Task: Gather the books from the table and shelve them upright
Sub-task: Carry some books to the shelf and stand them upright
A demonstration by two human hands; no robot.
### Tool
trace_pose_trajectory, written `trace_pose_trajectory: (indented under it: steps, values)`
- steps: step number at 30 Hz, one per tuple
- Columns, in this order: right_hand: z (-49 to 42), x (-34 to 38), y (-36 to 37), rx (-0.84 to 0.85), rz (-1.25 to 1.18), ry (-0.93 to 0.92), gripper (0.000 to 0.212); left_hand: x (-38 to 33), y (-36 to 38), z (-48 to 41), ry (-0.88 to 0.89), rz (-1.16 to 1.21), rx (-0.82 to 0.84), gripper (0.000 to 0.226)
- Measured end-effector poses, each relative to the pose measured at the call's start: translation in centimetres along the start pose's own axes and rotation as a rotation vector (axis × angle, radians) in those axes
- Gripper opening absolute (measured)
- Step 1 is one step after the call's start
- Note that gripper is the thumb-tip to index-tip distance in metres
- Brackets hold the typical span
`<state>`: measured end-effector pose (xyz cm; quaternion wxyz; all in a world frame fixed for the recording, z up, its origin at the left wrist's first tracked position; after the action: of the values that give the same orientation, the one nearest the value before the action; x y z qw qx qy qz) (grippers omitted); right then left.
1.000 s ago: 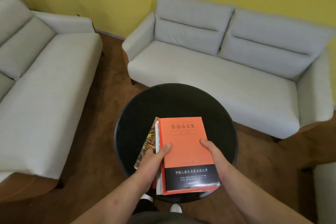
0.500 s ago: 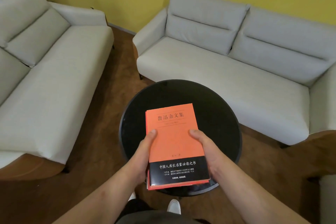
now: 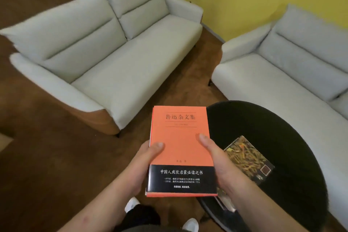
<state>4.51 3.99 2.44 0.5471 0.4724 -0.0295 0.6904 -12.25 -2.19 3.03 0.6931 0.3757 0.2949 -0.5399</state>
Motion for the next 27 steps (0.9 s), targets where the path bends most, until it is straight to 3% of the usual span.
trace_pose_trajectory:
  steps: [1, 4, 6, 9, 10, 13, 15, 17, 19, 22, 25, 27]
  values:
    - [-1.4, -0.2, 2.1, 0.031, 0.020, 0.017, 0.078, 0.2, -2.4, 0.6, -0.016, 0.017, -0.048, 0.013]
    - [-5.8, -1.3, 8.3, 0.115, 0.119, 0.060, 0.103, 0.9, -10.0, 2.5, -0.024, 0.107, -0.225, 0.023]
    - [-8.5, -1.7, 12.6, 0.176, 0.162, 0.052, 0.103, 1.5, -14.3, 4.6, 0.024, 0.205, -0.288, 0.017]
    - [-11.9, -2.6, 19.1, 0.267, 0.242, 0.080, 0.100, 0.5, -19.4, 7.4, 0.144, 0.331, -0.309, 0.097]
    - [-13.0, -3.1, 21.3, 0.306, 0.270, 0.091, 0.101, 0.3, -21.2, 8.3, 0.173, 0.364, -0.343, 0.105]
    - [-16.1, -4.8, 27.4, 0.390, 0.321, 0.133, 0.096, -0.7, -24.3, 11.7, 0.238, 0.446, -0.333, 0.083]
    - [-17.8, -5.9, 31.3, 0.448, 0.323, 0.158, 0.084, -0.3, -27.4, 13.5, 0.258, 0.511, -0.420, 0.063]
    - [-19.2, -7.1, 34.8, 0.526, 0.370, 0.201, 0.096, -0.3, -31.0, 14.2, 0.244, 0.535, -0.507, 0.042]
    - [-20.6, -8.2, 37.8, 0.574, 0.406, 0.246, 0.111, 0.7, -35.5, 14.3, 0.173, 0.500, -0.594, 0.054]
    - [-22.7, -10.0, 41.7, 0.640, 0.458, 0.313, 0.116, 2.9, -40.2, 15.0, 0.114, 0.508, -0.608, 0.059]
    - [-25.5, -11.3, 45.0, 0.699, 0.568, 0.347, 0.114, 5.0, -44.8, 16.7, -0.005, 0.552, -0.778, 0.059]
    - [-27.7, -11.9, 47.3, 0.732, 0.616, 0.347, 0.099, 5.4, -47.1, 17.4, 0.059, 0.577, -0.814, 0.046]
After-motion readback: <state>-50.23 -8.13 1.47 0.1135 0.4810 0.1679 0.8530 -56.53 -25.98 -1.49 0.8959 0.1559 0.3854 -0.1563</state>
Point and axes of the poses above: each hand's wrist, its own z-axis away from the middle knuckle, its own y-axis out of the palm, x = y × z, the point moved 9 cm from there along -z, towards the middle knuckle, and after that the axes turned 8 degrees about x, right-handed, at the moved point
